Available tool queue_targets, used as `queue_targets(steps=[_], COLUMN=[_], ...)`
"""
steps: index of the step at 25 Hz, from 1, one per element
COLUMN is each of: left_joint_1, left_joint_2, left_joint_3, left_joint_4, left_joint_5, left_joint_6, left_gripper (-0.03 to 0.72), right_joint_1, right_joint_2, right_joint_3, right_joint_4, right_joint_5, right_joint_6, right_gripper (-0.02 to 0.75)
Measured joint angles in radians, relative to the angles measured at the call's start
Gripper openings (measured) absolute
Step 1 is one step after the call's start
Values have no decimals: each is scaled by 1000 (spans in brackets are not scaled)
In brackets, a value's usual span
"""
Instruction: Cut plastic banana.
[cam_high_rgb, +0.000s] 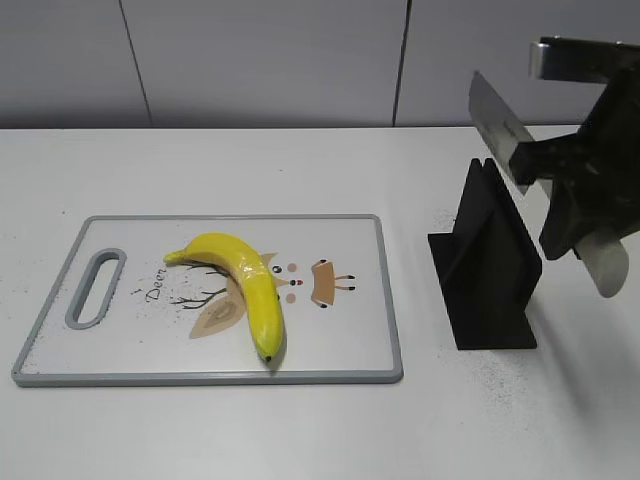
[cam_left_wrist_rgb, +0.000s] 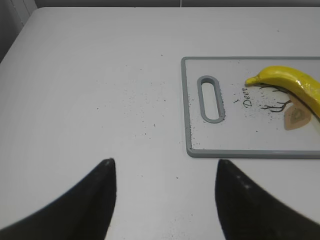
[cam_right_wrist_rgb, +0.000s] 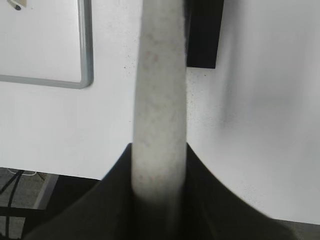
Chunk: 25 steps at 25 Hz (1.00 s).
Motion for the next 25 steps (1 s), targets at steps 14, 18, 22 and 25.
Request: queue_targets(steps=[14,18,22,25], left_joint_1=[0,-1,-1,-1], left_joint_2=[0,24,130,248], left_joint_3=[0,-20,-70,-102], left_joint_4=[-4,-43,-60,-78], left_joint_5=[-2,-10,-64,-155], left_joint_6=[2,79,154,231], left_gripper=[585,585,585,585], right_joint_1=[0,0,0,0], right_joint_2=[-122,-122,-103,-48], right_joint_3=[-110,-189,-298,-392], right_joint_4=[0,1,2,2], right_joint_5=[48,78,84,83], right_joint_6=[-114,-262,-388,-451], right_gripper=[162,162,162,162])
